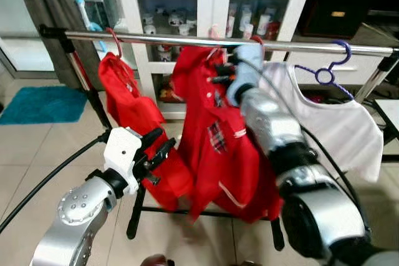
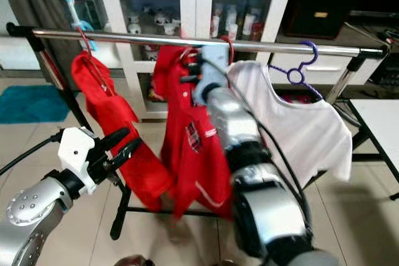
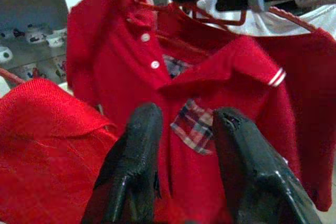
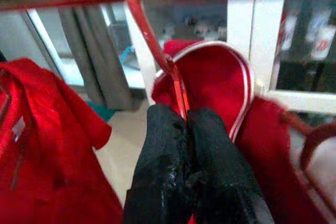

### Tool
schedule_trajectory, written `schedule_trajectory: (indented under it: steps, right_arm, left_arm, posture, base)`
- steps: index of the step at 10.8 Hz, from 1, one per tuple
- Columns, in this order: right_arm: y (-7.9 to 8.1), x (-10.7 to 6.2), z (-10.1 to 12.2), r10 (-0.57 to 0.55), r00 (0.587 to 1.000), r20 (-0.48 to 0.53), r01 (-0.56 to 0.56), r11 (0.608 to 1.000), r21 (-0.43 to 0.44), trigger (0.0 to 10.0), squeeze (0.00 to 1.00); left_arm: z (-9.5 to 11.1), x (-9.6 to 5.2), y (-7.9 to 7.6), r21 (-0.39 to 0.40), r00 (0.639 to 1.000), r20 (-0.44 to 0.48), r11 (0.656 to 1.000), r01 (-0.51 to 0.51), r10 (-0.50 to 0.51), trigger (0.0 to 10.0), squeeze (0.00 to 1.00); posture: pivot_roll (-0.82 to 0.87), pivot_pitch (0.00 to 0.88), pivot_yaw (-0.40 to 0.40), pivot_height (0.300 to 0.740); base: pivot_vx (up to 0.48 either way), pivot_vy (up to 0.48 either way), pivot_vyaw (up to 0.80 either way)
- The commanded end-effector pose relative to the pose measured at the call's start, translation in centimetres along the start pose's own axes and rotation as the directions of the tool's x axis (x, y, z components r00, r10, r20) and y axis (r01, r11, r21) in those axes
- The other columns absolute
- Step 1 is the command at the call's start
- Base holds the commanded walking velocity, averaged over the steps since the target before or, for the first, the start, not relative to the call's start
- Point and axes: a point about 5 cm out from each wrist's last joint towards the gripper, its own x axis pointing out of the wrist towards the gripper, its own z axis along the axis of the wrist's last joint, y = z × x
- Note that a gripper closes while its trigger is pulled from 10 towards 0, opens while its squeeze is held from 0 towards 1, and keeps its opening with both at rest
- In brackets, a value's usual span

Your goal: Hang hanger

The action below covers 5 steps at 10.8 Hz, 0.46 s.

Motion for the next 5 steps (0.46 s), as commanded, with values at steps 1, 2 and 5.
schedule_trajectory:
  steps: [1, 2, 5]
  right_arm:
    - [-0.2, 0.2, -0.1, -0.033, 0.999, -0.039, 0.033, 0.999, -0.014, 10.0, 0.00]
    - [-0.2, 0.3, -1.4, -0.042, 0.992, -0.116, 0.040, 0.999, -0.018, 10.0, 0.00]
    - [-0.3, 0.3, -0.6, 0.003, 0.998, -0.059, -0.004, 1.000, -0.019, 10.0, 1.00]
  left_arm:
    - [0.2, -0.1, -0.2, 0.006, 1.000, -0.003, 1.000, 0.011, -0.011, 10.0, 0.00]
    - [0.0, -0.3, -0.2, 0.004, 1.000, -0.011, 1.000, 0.012, -0.012, 10.0, 0.00]
    - [0.0, -0.2, -0.3, 0.006, 1.000, -0.017, 1.000, 0.019, -0.019, 10.0, 0.00]
  posture:
    - [0.17, 0.043, 0.009, 0.740]
    - [0.17, 0.044, 0.000, 0.740]
    - [0.16, 0.043, 0.008, 0.740]
  base:
    - [0.000, 0.000, 0.00]
    - [0.000, 0.000, 0.00]
    - [0.000, 0.000, 0.00]
